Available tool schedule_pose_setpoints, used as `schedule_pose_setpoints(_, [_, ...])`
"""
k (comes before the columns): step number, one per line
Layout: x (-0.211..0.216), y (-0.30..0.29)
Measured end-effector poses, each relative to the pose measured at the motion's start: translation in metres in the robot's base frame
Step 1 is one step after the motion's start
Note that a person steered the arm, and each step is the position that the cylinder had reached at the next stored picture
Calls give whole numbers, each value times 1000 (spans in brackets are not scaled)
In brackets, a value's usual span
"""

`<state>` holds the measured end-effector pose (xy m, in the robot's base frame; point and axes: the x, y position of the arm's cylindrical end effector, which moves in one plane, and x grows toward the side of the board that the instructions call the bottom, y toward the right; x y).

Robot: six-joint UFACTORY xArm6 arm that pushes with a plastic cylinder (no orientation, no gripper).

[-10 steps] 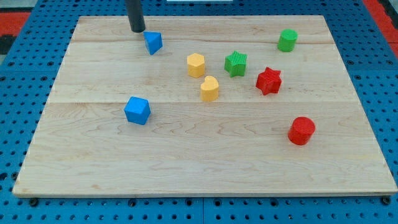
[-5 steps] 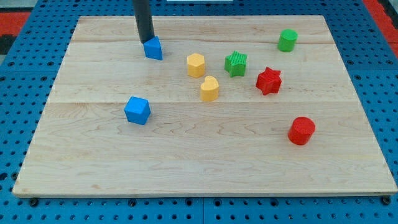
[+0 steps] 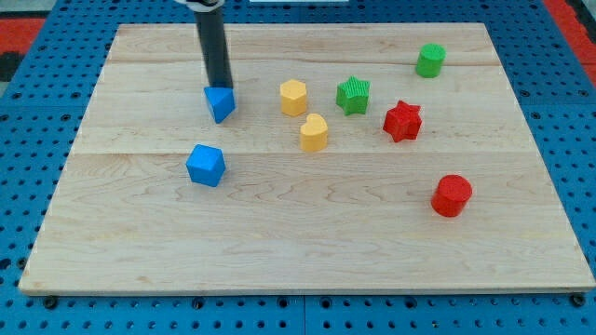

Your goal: Move the blue triangle to the yellow hexagon

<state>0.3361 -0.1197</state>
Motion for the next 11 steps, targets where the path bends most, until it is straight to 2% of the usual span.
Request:
schedule_pose_setpoints(2, [21,-41])
schedule_pose_setpoints(5, [44,41])
schedule_pose_setpoints(6, [43,-1])
schedule_pose_setpoints(7, [24,-78])
schedule_pose_setpoints(9, [-26,24])
schedule_pose_setpoints(11, [3,48])
